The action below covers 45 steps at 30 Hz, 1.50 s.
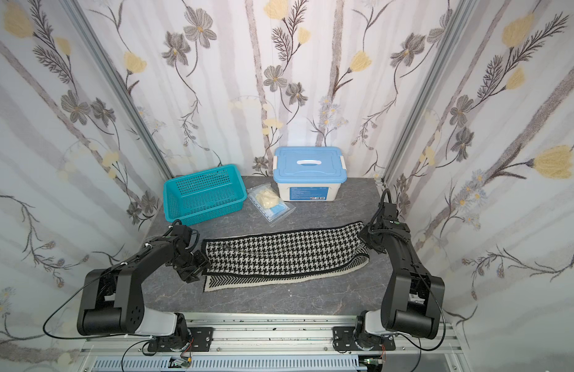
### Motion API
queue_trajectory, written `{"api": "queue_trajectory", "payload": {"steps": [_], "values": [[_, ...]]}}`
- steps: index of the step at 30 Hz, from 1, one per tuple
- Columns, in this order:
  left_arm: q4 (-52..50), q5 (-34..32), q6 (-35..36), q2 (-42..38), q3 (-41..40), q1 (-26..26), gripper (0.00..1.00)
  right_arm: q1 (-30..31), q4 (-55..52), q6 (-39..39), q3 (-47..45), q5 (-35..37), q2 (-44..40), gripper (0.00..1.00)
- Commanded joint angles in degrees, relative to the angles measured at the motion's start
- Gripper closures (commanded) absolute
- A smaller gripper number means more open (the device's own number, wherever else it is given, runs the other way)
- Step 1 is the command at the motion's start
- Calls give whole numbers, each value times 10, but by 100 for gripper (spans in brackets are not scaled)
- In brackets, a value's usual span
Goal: Roll up the scarf and place it into the basket
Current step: Fold the scarf at the center of the board.
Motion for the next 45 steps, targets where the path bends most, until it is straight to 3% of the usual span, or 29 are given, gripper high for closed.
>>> {"api": "queue_trajectory", "payload": {"steps": [1,3,9,12,21,27,34,38,42,43,45], "values": [[28,-14,-3,12,5,0,48,0,8,-2,-4,13,-7,100],[28,-12,-3,13,3,0,66,0,9,-1,-6,15,-10,100],[38,0,-8,13,-11,0,83,0,11,3,-8,15,-9,100],[20,4,-7,7,-2,-1,100,0,12,4,-9,16,-8,100],[-189,-32,5,-107,53,-2,100,-1,28,9,-22,22,-5,100],[-252,-39,-22,-170,38,-19,100,-1,43,11,-23,22,3,100],[-264,-83,-22,-84,47,-77,100,-12,34,-9,-15,26,-2,100],[-257,-72,-18,-31,45,-91,100,-16,20,-29,1,38,-8,100],[-273,-101,-10,-48,70,-93,37,-16,20,-26,7,26,-11,100],[-283,-107,-4,-51,87,-93,30,-16,19,-25,7,22,-13,100],[-306,-106,2,-64,128,-98,26,-15,12,-26,9,18,-19,100]]}}
